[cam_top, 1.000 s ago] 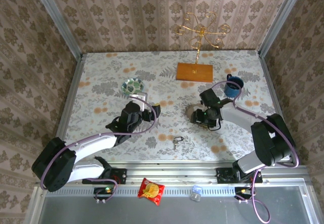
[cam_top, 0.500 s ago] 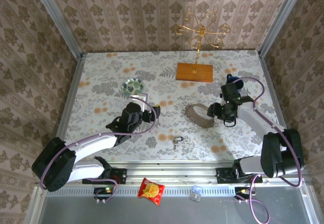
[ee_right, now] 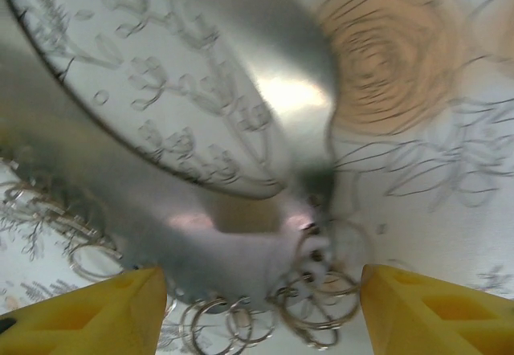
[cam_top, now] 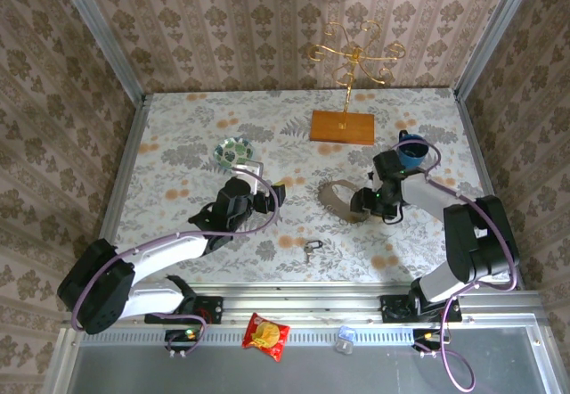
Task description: Put the keys on the keyring
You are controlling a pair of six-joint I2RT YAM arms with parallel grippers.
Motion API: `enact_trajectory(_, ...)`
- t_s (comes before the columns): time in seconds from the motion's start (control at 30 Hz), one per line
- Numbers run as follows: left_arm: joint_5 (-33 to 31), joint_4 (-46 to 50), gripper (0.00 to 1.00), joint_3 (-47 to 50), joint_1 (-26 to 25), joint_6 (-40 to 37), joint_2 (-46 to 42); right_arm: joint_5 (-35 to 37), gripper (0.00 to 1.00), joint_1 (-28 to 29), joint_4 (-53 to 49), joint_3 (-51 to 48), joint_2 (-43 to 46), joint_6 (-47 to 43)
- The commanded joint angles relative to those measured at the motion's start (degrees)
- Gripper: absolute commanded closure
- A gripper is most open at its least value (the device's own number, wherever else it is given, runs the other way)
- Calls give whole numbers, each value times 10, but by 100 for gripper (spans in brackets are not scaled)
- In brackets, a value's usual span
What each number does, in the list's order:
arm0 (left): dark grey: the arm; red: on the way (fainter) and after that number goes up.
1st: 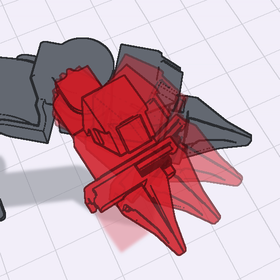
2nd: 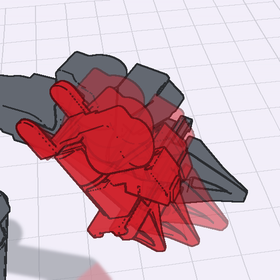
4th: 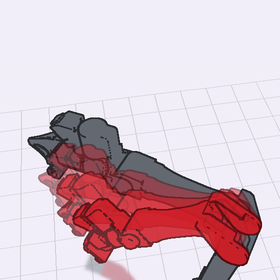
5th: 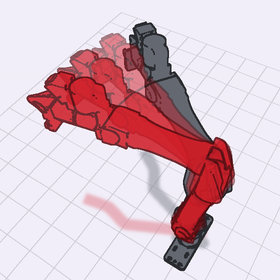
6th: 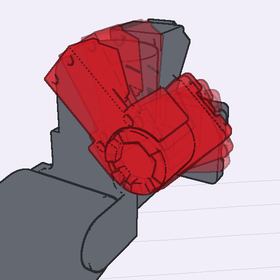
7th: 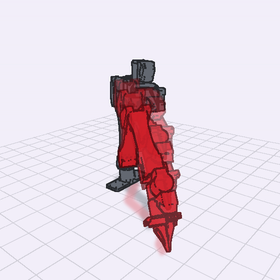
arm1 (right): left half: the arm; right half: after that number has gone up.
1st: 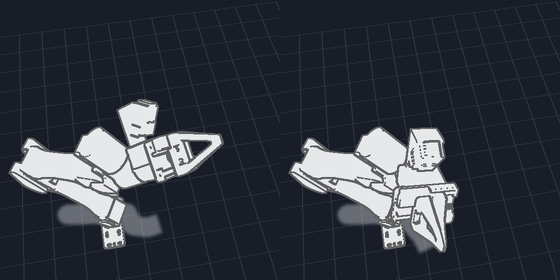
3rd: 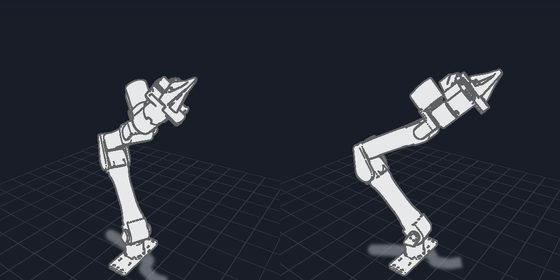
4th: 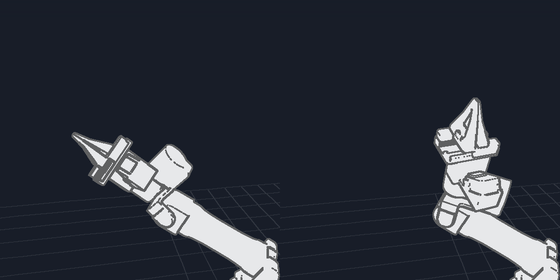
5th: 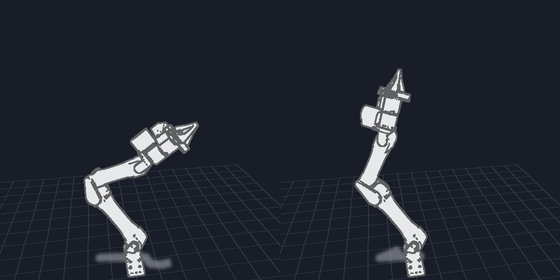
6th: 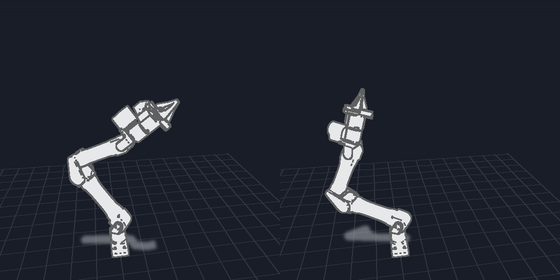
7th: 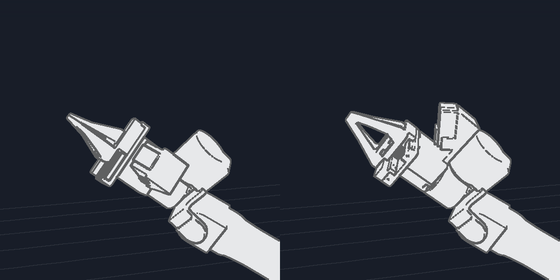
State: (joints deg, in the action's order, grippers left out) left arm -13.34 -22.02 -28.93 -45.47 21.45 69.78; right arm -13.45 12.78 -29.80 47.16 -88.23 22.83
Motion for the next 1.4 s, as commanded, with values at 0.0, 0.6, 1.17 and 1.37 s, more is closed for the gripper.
enact_trajectory(0.0,-1,7,7,-18,-7,3,1,-37,33,33,-5,-10,19,11)
enact_trajectory(0.6,-15,5,7,2,-7,-3,-26,56,38,117,-125,64,82,-86)
enact_trajectory(1.17,-15,-25,6,22,-6,-28,-48,-19,36,82,-61,98,33,-722)
enact_trajectory(1.37,-13,-37,4,38,0,-60,-66,-4,38,97,-69,46,34,-804)
